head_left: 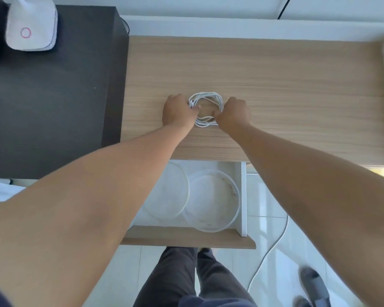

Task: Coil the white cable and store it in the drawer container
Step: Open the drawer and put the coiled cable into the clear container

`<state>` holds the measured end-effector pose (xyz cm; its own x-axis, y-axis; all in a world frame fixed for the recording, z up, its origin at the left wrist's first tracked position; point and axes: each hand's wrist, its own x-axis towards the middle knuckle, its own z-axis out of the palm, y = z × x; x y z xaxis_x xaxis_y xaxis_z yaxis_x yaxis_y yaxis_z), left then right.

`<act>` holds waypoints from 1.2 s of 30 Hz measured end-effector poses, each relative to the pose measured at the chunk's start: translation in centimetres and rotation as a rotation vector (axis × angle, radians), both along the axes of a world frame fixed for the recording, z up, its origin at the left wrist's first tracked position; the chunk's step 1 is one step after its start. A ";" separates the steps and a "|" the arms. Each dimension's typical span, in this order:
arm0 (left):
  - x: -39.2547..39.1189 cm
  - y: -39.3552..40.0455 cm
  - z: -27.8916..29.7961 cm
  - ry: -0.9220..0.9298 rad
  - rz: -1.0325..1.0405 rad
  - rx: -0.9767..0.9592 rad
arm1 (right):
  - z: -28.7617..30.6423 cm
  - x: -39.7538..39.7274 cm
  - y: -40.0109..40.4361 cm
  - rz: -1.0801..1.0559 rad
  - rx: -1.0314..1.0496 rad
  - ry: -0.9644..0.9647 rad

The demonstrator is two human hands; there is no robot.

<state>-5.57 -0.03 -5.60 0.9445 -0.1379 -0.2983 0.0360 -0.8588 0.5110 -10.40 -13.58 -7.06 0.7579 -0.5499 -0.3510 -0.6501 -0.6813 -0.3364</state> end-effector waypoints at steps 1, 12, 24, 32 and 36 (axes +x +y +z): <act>0.0 -0.2 -0.2 -0.024 0.014 0.010 | -0.1 0.1 0.0 -0.009 0.010 -0.006; -5.1 0.6 -0.8 -0.036 -0.035 0.074 | 0.3 -3.8 1.2 -0.117 0.226 0.104; -21.7 5.0 -0.6 0.054 0.050 -0.201 | 1.8 -19.9 3.5 -0.040 0.281 0.095; -26.1 6.3 -3.3 0.051 0.084 -0.072 | -0.9 -22.3 4.6 0.096 0.282 0.150; -26.0 6.6 -4.8 0.091 0.087 0.031 | -2.5 -20.7 5.2 0.163 0.273 0.222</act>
<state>-31.59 6.62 -10.39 0.9213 -0.0462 -0.3861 0.1559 -0.8657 0.4757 -31.05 -8.35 -9.58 0.7167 -0.2920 -0.6333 -0.6181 -0.6865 -0.3829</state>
